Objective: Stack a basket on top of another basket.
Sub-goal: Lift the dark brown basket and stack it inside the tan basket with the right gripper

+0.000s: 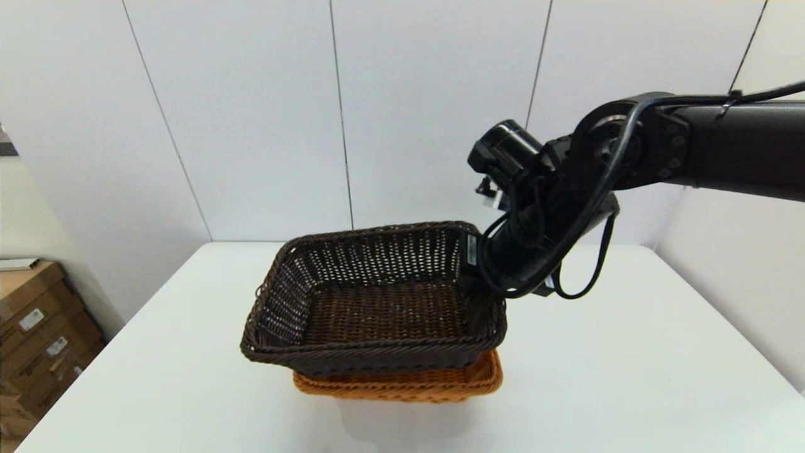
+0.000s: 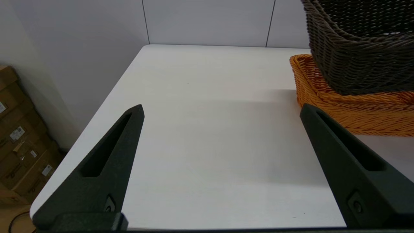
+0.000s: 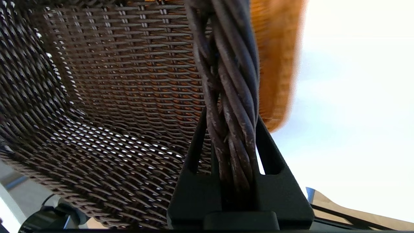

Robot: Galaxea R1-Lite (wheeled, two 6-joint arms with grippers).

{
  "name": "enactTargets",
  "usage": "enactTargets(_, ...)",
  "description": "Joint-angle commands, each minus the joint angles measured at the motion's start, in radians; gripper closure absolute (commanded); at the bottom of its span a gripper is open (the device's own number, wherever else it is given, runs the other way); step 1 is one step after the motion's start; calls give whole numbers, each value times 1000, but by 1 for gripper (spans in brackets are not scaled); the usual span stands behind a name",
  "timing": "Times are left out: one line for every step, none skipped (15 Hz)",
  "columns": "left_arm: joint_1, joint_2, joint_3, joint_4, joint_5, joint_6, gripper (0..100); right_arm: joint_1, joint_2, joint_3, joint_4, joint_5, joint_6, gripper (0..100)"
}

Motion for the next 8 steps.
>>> enactTargets(0, 0, 0, 0, 0, -1, 0, 6, 53, -15, 4, 39, 18, 100)
enactTargets(0, 0, 0, 0, 0, -1, 0, 6, 55, -18, 1, 39, 18, 100)
enactTargets(0, 0, 0, 0, 0, -1, 0, 5, 58, -25, -11, 41, 18, 100)
enactTargets(0, 0, 0, 0, 0, -1, 0, 0, 64, -36, -13, 41, 18, 100)
enactTargets(0, 0, 0, 0, 0, -1, 0, -8, 66, -44, -13, 42, 17, 100)
enactTargets(0, 0, 0, 0, 0, -1, 0, -23, 67, -50, -14, 44, 14, 100)
enactTargets(0, 0, 0, 0, 0, -1, 0, -35, 72, -62, -13, 67, 10, 100)
enactTargets(0, 0, 0, 0, 0, -1, 0, -46, 73, -62, -11, 87, 9, 100)
